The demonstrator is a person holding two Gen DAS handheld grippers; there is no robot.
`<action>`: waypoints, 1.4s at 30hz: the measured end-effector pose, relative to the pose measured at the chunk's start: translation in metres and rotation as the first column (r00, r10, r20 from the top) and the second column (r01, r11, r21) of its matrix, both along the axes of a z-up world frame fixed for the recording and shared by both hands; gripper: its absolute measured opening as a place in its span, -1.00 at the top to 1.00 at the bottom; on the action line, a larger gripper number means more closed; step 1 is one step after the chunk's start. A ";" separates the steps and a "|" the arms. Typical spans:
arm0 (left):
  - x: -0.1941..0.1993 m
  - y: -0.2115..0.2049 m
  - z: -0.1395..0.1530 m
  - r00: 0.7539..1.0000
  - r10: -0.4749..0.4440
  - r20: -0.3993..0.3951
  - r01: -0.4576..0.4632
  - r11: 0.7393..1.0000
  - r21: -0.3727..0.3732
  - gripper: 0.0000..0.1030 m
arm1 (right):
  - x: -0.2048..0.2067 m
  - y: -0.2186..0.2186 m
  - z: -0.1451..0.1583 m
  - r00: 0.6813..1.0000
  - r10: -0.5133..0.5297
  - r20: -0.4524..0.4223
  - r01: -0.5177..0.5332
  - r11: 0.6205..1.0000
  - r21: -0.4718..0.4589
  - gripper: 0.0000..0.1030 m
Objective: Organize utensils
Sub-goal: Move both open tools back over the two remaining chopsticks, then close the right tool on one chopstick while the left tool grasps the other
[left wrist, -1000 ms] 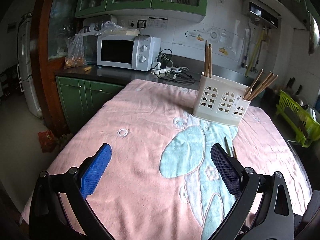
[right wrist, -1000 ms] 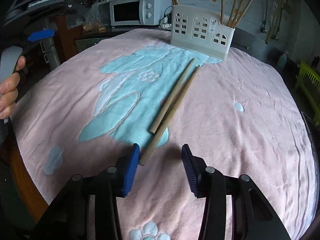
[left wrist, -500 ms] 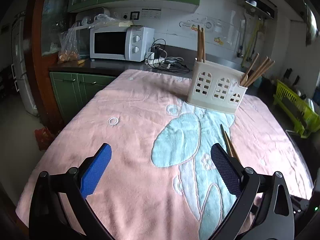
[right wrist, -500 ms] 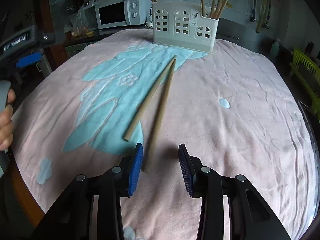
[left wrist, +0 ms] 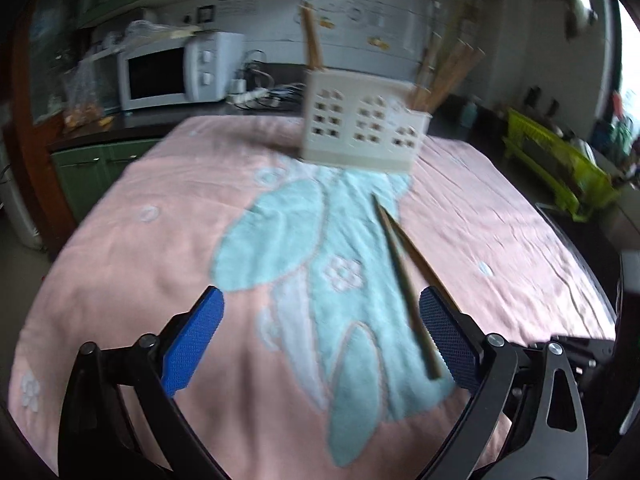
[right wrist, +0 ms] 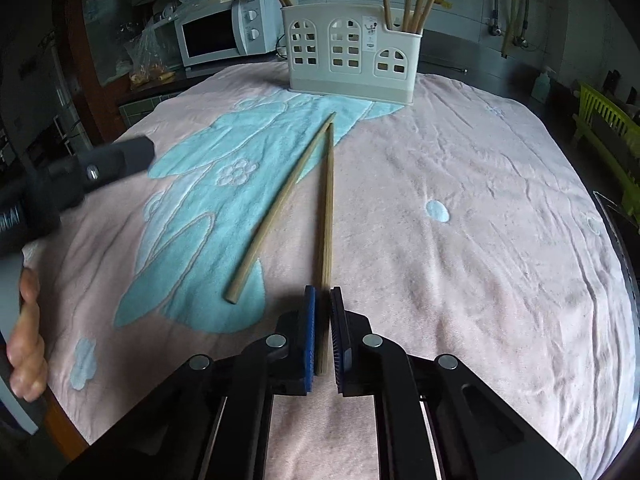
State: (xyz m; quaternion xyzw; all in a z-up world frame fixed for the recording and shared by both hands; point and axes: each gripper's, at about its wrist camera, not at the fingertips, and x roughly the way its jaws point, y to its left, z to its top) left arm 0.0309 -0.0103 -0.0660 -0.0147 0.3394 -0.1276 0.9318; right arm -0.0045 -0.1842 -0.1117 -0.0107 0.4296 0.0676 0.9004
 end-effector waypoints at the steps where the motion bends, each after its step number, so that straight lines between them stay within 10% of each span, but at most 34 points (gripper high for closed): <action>1: -0.001 -0.008 -0.003 1.000 -0.027 -0.014 0.027 1.000 0.003 -0.76 | 0.000 -0.003 0.000 1.000 -0.005 0.000 0.005 1.000 0.000 0.87; 17: 0.013 -0.067 -0.039 0.975 -0.162 -0.152 0.165 0.986 0.009 0.18 | -0.010 -0.038 0.001 0.998 -0.059 0.000 0.059 0.997 0.053 0.87; 42: 0.027 -0.086 -0.046 0.975 -0.117 -0.192 0.138 0.985 0.104 0.77 | -0.012 -0.044 0.000 0.998 -0.056 0.000 0.056 0.996 0.068 0.86</action>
